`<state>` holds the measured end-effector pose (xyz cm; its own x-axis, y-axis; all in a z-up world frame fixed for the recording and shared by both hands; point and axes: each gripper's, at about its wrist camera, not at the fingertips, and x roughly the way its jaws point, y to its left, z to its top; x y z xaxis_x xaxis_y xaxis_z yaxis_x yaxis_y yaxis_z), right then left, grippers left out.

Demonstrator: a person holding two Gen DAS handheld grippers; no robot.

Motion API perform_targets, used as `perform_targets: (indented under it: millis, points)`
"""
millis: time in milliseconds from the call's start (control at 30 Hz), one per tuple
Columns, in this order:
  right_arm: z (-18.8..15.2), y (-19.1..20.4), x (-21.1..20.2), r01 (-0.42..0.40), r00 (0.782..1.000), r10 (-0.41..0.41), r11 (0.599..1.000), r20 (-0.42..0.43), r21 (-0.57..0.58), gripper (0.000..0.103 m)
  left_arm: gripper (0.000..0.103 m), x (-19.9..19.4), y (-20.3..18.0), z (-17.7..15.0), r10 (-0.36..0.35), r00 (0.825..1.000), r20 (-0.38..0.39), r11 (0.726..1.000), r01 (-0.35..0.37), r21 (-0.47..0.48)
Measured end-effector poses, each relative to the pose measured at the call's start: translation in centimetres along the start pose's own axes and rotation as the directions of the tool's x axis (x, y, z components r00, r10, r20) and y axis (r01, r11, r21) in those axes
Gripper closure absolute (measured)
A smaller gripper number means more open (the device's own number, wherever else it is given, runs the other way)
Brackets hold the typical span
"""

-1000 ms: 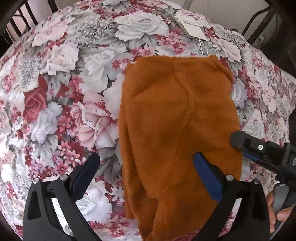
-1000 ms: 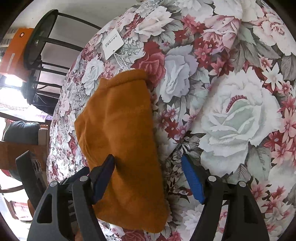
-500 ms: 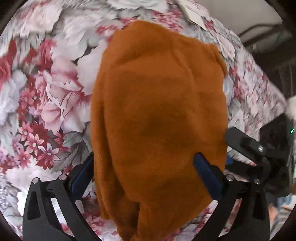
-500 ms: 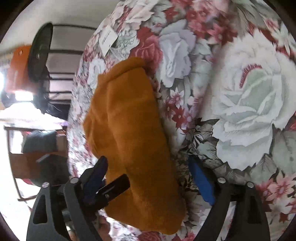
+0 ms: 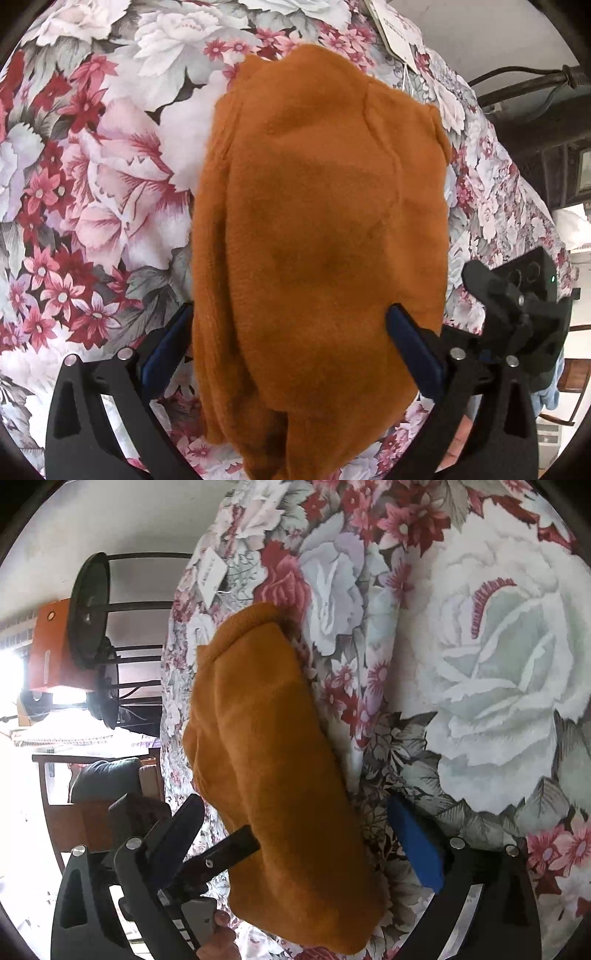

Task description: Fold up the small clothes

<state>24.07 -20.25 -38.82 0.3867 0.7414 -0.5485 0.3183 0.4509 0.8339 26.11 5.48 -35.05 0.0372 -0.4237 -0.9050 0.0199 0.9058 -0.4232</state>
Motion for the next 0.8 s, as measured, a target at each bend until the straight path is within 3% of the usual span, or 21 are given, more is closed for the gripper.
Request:
perform_targets:
  millis: [100, 200, 267, 400, 533, 800]
  points:
    - [0.0, 0.7, 0.3, 0.016, 1.0, -0.016, 0.999, 0.009, -0.039, 0.003, 0.005, 0.0, -0.5, 0.0, -0.02, 1.0, 0.011, 1.0, 0.02, 0.015]
    - [-0.3, 2.3, 0.7, -0.015, 1.0, 0.016, 0.993, 0.002, -0.12, 0.007, 0.005, -0.1, -0.9, -0.2, -0.117, 0.993, 0.003, 0.993, 0.117, 0.005]
    - [-0.4, 3.0, 1.0, 0.016, 1.0, -0.016, 0.986, -0.004, -0.165, 0.007, 0.005, 0.0, -1.0, -0.2, -0.109, 0.994, 0.006, 0.994, 0.108, 0.013]
    - [0.1, 1.9, 2.0, 0.059, 0.998, -0.061, 0.984, -0.008, -0.166, 0.022, 0.005, 1.0, -0.9, 0.0, -0.089, 0.996, 0.006, 0.996, 0.089, 0.006]
    - [0.3, 1.6, 1.7, 0.105, 0.994, -0.105, 0.98, 0.008, -0.167, 0.046, 0.006, 0.9, -1.4, 0.0, -0.078, 0.997, 0.023, 0.997, 0.077, 0.018]
    - [-0.9, 3.0, 0.6, 0.129, 0.992, -0.124, 0.972, 0.035, -0.199, 0.055, 0.038, -1.0, -2.1, -0.4, -0.055, 0.996, 0.074, 0.998, 0.054, 0.028]
